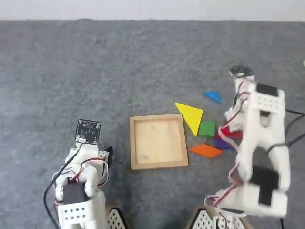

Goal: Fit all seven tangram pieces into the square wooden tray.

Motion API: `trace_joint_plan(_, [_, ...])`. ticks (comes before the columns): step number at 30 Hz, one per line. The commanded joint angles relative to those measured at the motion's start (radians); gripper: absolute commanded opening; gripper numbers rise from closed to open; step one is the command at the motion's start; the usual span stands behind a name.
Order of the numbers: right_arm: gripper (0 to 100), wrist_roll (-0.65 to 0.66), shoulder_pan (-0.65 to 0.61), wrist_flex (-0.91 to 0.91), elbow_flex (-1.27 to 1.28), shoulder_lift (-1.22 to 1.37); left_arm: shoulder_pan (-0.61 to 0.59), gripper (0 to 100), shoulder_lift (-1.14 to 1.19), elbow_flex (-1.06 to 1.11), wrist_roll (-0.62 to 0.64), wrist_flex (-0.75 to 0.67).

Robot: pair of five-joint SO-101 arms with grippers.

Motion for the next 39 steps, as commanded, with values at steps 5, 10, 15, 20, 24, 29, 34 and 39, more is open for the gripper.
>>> trace_joint_plan(5, [5.2,-0.009,-0.111,-0.077,0.176,-0.107,0.000,22,-0.020,-0.008,-0.008,0.005])
trace_joint_plan(10, [5.2,0.000,-0.038,-0.160,0.132,0.071,0.000,22,-0.020,-0.008,-0.008,0.005])
trace_joint_plan(15, [5.0,0.055,0.054,-0.157,-0.044,0.255,0.000,22,-0.020,-0.008,-0.008,0.005])
trace_joint_plan(20, [5.0,0.072,0.128,-0.156,-0.218,0.378,0.000,22,-0.020,-0.008,-0.008,0.005])
trace_joint_plan(24, [4.9,0.066,0.148,-0.130,-0.328,0.406,0.000,22,-0.020,-0.008,-0.008,0.005])
trace_joint_plan(29, [4.8,-0.008,0.139,-0.140,-0.413,0.412,0.000,22,-0.020,-0.008,-0.008,0.005])
trace_joint_plan(34, [5.0,-0.164,0.094,-0.114,-0.422,0.394,0.000,22,-0.020,-0.008,-0.008,0.005])
trace_joint_plan(39, [5.3,-0.362,-0.008,-0.047,-0.420,0.340,0.000,22,-0.020,-0.008,-0.008,0.005])
